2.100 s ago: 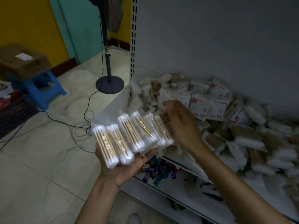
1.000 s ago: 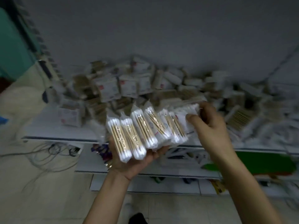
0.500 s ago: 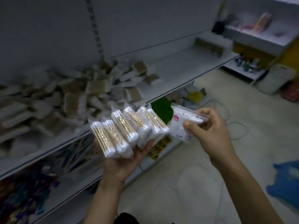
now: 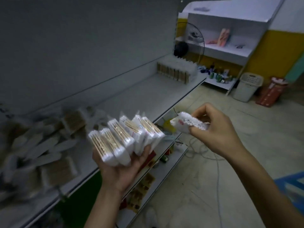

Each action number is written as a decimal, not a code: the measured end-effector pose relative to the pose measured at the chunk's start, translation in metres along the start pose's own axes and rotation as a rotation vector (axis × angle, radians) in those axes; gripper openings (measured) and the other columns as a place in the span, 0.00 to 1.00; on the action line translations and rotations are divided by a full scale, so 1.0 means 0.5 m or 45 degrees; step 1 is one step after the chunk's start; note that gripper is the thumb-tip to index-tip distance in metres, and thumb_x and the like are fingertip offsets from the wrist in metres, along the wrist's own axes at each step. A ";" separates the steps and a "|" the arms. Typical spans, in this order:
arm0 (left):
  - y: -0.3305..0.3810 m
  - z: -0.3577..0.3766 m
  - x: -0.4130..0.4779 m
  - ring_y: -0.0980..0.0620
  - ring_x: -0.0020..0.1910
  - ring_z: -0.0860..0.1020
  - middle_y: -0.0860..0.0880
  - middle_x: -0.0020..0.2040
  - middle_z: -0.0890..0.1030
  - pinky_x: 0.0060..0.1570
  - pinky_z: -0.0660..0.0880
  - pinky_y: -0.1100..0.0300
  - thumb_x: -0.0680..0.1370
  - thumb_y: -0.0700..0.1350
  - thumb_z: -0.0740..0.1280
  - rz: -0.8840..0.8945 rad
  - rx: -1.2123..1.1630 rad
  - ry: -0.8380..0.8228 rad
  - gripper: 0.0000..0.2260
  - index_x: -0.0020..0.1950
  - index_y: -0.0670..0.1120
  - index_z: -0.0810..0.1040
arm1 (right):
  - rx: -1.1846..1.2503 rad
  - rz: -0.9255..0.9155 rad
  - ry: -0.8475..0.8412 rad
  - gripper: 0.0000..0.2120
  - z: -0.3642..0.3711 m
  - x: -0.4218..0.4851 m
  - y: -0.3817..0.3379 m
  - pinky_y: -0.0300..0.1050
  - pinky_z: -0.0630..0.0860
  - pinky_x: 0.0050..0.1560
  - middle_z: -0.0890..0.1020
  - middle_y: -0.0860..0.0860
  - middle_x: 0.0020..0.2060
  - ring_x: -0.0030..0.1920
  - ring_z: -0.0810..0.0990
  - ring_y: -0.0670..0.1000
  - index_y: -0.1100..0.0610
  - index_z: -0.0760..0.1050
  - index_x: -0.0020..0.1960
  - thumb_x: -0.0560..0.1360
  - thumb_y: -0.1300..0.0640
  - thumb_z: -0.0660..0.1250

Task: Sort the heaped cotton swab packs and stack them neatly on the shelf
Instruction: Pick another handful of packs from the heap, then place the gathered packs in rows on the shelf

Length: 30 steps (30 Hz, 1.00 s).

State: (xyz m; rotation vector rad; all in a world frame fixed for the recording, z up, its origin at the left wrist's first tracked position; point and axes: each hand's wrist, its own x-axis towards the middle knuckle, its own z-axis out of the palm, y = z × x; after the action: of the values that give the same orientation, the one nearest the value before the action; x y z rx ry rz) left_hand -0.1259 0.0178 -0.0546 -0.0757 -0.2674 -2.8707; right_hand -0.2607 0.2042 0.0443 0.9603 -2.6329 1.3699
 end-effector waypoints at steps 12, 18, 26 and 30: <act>-0.014 0.013 0.446 0.37 0.55 0.80 0.40 0.60 0.80 0.52 0.76 0.37 0.50 0.57 0.82 0.156 0.156 0.371 0.49 0.69 0.45 0.72 | -0.204 -0.076 -0.021 0.11 -0.035 0.454 0.226 0.52 0.77 0.50 0.81 0.48 0.48 0.50 0.79 0.50 0.51 0.76 0.53 0.71 0.59 0.68; -0.049 -0.011 0.550 0.37 0.50 0.82 0.40 0.55 0.82 0.42 0.79 0.39 0.62 0.60 0.71 0.425 0.107 0.452 0.27 0.51 0.42 0.85 | -0.187 -0.435 -0.287 0.09 0.030 0.757 0.263 0.52 0.77 0.48 0.81 0.50 0.45 0.47 0.80 0.54 0.57 0.75 0.54 0.74 0.59 0.69; -0.169 -0.067 0.729 0.42 0.72 0.65 0.41 0.68 0.73 0.73 0.50 0.43 0.79 0.67 0.40 0.682 0.092 0.436 0.38 0.68 0.41 0.72 | -0.106 -0.858 -0.547 0.09 -0.011 1.008 0.338 0.26 0.70 0.44 0.79 0.49 0.44 0.42 0.77 0.44 0.60 0.77 0.55 0.76 0.62 0.68; -0.232 -0.073 0.794 0.42 0.71 0.67 0.41 0.67 0.75 0.74 0.46 0.41 0.77 0.69 0.39 0.614 0.123 0.098 0.39 0.70 0.42 0.70 | 0.050 -0.807 -0.669 0.10 -0.106 1.053 0.413 0.19 0.65 0.45 0.76 0.36 0.43 0.45 0.75 0.28 0.53 0.77 0.55 0.75 0.62 0.68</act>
State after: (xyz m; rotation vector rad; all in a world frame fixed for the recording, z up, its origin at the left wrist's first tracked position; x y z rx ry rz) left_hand -0.5404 0.0226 -0.0811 -0.0090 -0.3221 -2.3729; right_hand -0.8100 0.0631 0.0776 2.1617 -2.2230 1.1110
